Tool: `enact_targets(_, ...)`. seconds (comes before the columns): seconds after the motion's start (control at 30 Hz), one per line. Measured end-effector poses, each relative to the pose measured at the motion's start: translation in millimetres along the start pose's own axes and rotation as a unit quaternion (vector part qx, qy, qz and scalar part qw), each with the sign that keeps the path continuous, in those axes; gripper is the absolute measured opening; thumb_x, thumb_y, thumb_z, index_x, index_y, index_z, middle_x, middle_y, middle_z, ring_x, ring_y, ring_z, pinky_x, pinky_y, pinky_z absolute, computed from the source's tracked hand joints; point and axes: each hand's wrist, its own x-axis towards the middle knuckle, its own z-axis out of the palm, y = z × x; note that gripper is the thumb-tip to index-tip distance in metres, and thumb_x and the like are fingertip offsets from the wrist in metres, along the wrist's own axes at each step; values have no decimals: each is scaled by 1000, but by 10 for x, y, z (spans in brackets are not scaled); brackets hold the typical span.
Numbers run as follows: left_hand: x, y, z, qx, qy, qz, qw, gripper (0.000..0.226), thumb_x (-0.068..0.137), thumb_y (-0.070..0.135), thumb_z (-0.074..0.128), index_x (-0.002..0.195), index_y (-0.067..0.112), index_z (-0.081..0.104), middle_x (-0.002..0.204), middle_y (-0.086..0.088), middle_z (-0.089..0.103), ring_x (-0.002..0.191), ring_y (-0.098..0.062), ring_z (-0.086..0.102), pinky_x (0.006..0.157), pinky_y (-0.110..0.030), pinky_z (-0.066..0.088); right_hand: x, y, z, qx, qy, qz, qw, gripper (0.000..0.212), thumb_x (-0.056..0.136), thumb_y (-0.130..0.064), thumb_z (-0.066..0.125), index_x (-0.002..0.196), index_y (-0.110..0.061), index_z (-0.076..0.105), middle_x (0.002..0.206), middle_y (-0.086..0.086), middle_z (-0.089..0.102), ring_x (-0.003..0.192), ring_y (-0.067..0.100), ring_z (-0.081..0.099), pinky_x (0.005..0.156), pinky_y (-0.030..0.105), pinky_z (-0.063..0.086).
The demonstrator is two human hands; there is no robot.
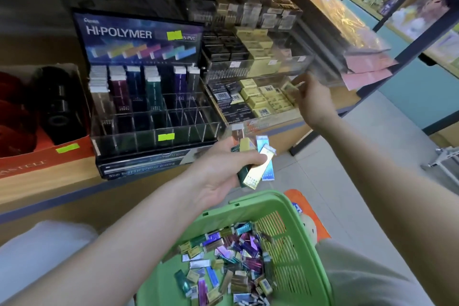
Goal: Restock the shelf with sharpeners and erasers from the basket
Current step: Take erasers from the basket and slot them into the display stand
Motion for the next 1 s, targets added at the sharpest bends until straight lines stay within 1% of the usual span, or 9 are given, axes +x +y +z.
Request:
enact_targets(0.07, 53, -10, 14, 9, -4, -10, 1000, 27, 85, -7, 61, 109, 5, 58, 88, -9, 69, 67, -14, 64, 56, -23, 53, 153, 43, 57, -51, -45, 3, 998, 15, 94, -12, 52, 106, -16, 60, 82, -7, 56, 84, 19, 56, 79, 36, 47)
enact_targets(0.17, 124, -28, 4, 14, -2, -20, 1000, 33, 84, -7, 62, 116, 0, 56, 100, -17, 68, 71, -17, 63, 56, -23, 53, 316, 81, 120, -82, -85, -4, 993, 24, 93, -9, 52, 97, -28, 65, 85, -13, 59, 96, 23, 60, 91, 46, 47)
enact_targets(0.27, 162, -27, -13, 9, -1, -27, 1000, 32, 83, -8, 62, 114, 0, 57, 109, -22, 66, 75, -20, 63, 59, -25, 54, 389, 77, 112, -90, -108, -23, 990, 23, 92, -7, 54, 107, -16, 70, 100, 4, 67, 94, 25, 62, 88, 40, 50)
enact_targets(0.33, 183, -25, -26, 7, -4, -31, 999, 30, 83, -9, 62, 112, 1, 58, 98, -17, 68, 69, -17, 63, 56, -24, 54, 439, 80, 82, -79, -107, -40, 990, 22, 90, -4, 58, 109, -9, 69, 106, 11, 68, 88, 25, 63, 86, 41, 52)
enact_targets(0.4, 194, -27, -39, 10, 0, -37, 999, 29, 83, -9, 62, 110, 2, 59, 90, -13, 67, 65, -15, 63, 54, -23, 53, 447, 65, 53, -70, -128, -55, 988, 25, 85, -4, 66, 110, -7, 68, 110, 13, 66, 91, 26, 64, 87, 42, 53)
enact_targets(0.53, 223, -57, -72, 25, 20, -52, 998, 32, 82, -8, 64, 112, 2, 57, 94, -15, 68, 69, -19, 63, 56, -27, 53, 436, 38, 40, -106, -164, -81, 977, 35, 78, -5, 74, 112, -9, 68, 105, 4, 64, 87, 17, 57, 86, 28, 47)
enact_targets(0.77, 275, -89, -83, 24, 27, -54, 998, 32, 82, -8, 63, 113, -1, 57, 96, -17, 66, 69, -19, 61, 54, -26, 52, 394, 17, 54, -135, -94, -102, 981, 15, 80, -10, 72, 94, -15, 75, 94, 2, 71, 77, 14, 56, 76, 29, 47)
enact_targets(0.9, 294, -100, -89, 17, 33, -57, 998, 36, 83, -8, 63, 118, -4, 54, 97, -18, 64, 72, -19, 60, 58, -28, 52, 394, 98, 90, -153, -88, -85, 981, 13, 86, -13, 65, 95, -18, 74, 98, 3, 71, 89, 23, 63, 80, 37, 52)
enact_targets(1.0, 294, -110, -91, 18, 33, -56, 998, 37, 83, -7, 62, 119, -3, 53, 88, -13, 63, 69, -17, 59, 60, -27, 50, 230, 171, 105, -141, 3, -118, 983, 16, 93, -15, 51, 98, -12, 67, 95, 9, 68, 92, 28, 60, 75, 40, 51)
